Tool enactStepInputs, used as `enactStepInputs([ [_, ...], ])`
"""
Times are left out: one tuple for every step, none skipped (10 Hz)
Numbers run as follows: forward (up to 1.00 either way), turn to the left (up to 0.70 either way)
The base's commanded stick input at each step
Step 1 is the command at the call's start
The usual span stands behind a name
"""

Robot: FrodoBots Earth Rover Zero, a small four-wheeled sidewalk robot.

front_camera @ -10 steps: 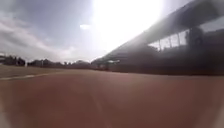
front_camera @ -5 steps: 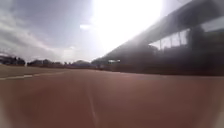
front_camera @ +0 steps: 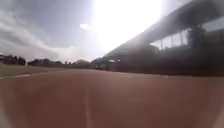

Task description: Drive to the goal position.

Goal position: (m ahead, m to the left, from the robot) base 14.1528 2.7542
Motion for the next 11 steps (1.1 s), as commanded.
enactStepInputs([
  [0.7,0.0],
  [0.7,0.0],
  [0.7,0.0],
  [0.7,0.0],
  [0.7,0.0],
  [0.7,0.0],
  [0.7,0.0],
  [0.7,0.0],
  [0.7,0.0],
  [0.7,0.0],
  [0.7,0.0],
])
